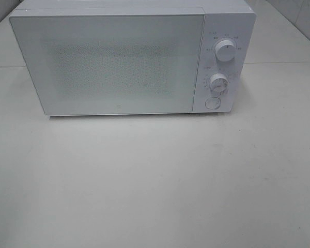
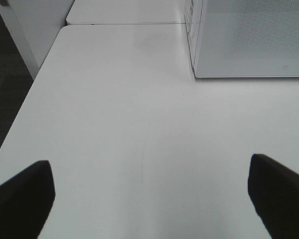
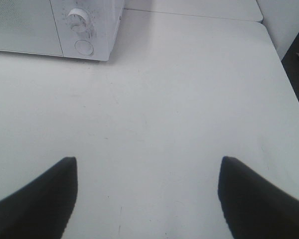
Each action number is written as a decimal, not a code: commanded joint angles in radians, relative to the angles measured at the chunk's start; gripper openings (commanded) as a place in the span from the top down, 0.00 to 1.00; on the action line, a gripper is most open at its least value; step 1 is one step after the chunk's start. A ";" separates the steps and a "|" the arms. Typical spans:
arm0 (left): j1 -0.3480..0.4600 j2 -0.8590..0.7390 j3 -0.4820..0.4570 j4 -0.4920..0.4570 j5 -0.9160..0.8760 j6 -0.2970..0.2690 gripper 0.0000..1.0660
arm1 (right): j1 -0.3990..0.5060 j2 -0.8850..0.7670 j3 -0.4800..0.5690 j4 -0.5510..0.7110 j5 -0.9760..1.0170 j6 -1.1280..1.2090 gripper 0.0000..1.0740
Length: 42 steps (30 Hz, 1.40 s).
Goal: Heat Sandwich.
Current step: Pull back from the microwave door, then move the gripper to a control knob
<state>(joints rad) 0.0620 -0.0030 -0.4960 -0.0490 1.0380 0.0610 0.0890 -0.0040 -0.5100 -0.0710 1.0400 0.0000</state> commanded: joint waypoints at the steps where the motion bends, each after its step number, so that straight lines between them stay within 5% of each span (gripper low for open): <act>1: 0.005 -0.027 0.003 -0.008 -0.009 -0.003 0.05 | -0.007 -0.018 0.004 0.000 -0.006 0.000 0.29; 22: 0.005 -0.027 0.003 -0.008 -0.009 -0.002 0.05 | -0.007 0.004 -0.023 0.024 -0.016 0.008 0.29; 42: 0.005 -0.027 0.003 -0.008 -0.009 -0.003 0.05 | -0.007 0.315 -0.051 0.027 -0.282 0.007 0.29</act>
<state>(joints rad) 0.0620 -0.0030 -0.4960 -0.0490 1.0370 0.0610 0.0890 0.2910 -0.5570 -0.0500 0.8010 0.0000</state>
